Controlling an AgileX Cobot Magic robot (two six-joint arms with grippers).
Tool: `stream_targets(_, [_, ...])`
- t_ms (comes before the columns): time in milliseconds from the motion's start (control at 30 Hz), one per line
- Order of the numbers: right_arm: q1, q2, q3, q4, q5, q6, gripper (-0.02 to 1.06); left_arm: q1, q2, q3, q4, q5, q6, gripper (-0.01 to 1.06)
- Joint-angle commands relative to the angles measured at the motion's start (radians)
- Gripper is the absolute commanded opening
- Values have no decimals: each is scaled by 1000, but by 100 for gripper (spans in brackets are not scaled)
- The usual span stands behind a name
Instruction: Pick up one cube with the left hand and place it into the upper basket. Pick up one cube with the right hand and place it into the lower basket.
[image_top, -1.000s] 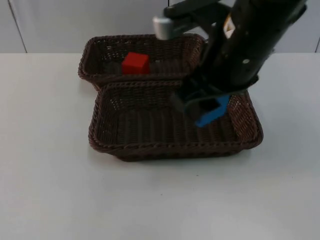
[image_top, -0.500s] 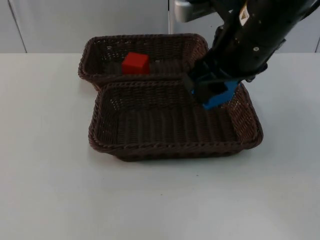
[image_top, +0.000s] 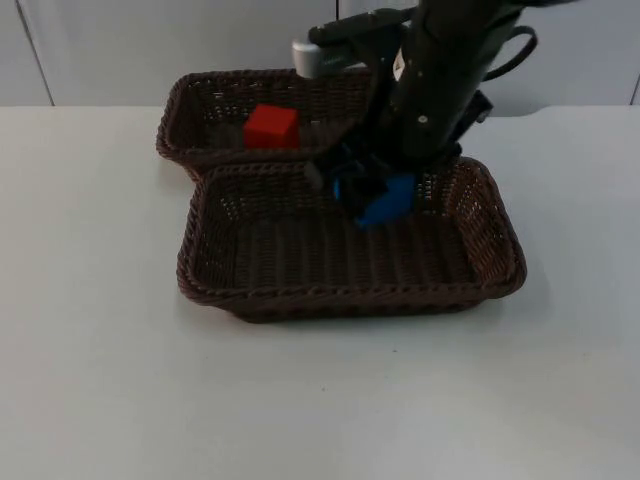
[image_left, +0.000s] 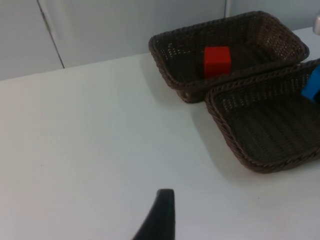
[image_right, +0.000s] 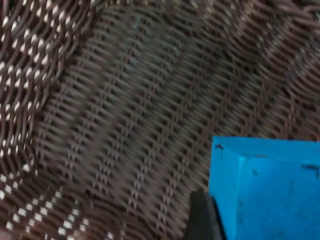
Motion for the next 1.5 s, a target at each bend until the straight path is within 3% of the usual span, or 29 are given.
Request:
stream_targets(0, [-1, 15, -23, 6, -11, -2, 0, 0, -5, 4, 7, -7, -6, 83])
stream_targets(400, [-1, 99, -29, 28, -95, -2, 2, 0, -5, 4, 7, -5, -6, 83])
stream_targets(500, [-1, 112, -29, 29, -107, -2, 11, 0, -5, 4, 7, -2, -6, 83])
stream_targets(633, [-1, 132, -29, 31, -114, -2, 36, 0, -5, 4, 7, 0, -6, 83])
stream_targets(667, [-1, 132, -29, 31, -114, -2, 36, 0, -5, 4, 7, 0, -6, 83])
stream_targets(800, [-1, 157, -29, 33, -115, -2, 56, 0, -5, 4, 7, 0, -6, 83])
stream_targets(967, [-1, 153, -29, 35, -109, -2, 71, 0, -5, 4, 7, 0, -6, 83])
stream_targets(1233, [-1, 99, -29, 28, -74, -2, 72, 0, -5, 4, 7, 0, -6, 83])
stream_targets(1467, [-1, -59, -29, 22, 42, -17, 72, 0, -5, 4, 7, 0, -6, 83])
